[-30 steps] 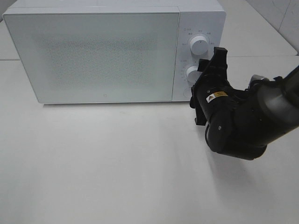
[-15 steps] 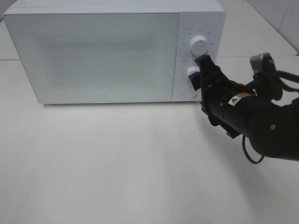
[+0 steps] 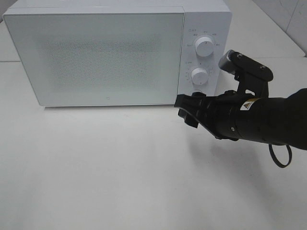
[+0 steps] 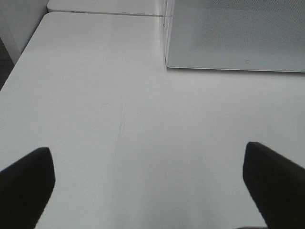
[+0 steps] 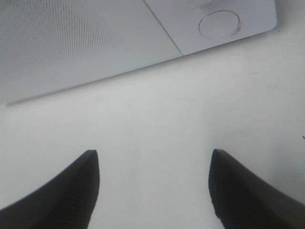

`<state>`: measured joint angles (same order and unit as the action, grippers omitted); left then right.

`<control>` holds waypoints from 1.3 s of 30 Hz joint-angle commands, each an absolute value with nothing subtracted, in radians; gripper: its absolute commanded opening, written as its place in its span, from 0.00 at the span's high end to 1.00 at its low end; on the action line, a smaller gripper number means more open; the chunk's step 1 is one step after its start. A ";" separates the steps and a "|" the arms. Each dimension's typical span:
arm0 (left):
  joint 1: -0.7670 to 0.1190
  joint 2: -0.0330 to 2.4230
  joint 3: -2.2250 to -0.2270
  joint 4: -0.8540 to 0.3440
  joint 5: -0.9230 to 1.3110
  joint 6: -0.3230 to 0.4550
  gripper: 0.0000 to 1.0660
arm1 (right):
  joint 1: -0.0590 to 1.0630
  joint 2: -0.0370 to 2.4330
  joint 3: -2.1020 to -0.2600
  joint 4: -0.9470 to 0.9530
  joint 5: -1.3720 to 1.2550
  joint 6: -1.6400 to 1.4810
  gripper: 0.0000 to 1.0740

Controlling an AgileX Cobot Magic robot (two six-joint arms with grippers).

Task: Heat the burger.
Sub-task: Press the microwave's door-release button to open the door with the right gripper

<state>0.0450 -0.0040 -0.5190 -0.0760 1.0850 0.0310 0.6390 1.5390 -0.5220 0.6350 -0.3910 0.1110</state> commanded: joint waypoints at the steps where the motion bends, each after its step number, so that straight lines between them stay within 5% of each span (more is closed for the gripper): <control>1: 0.043 -0.020 -0.517 -0.081 1.072 0.030 0.06 | 0.634 1.519 -0.522 0.627 -0.319 0.000 0.39; 18: 0.043 -0.020 -0.517 -0.081 1.072 0.030 0.06 | 0.634 1.474 -0.541 0.446 0.036 -0.127 0.39; 33: 0.043 -0.020 -0.517 -0.081 1.072 0.030 0.06 | 0.634 1.201 -0.547 0.328 0.266 -0.094 0.39; 39: 0.043 -0.020 -0.517 -0.081 1.072 0.030 0.06 | 0.634 1.058 -0.547 0.135 0.418 0.062 0.39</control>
<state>0.0450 -0.0040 -0.5190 -0.0760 1.0850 0.0310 0.6390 1.1130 -0.5420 0.2150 0.3590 0.0000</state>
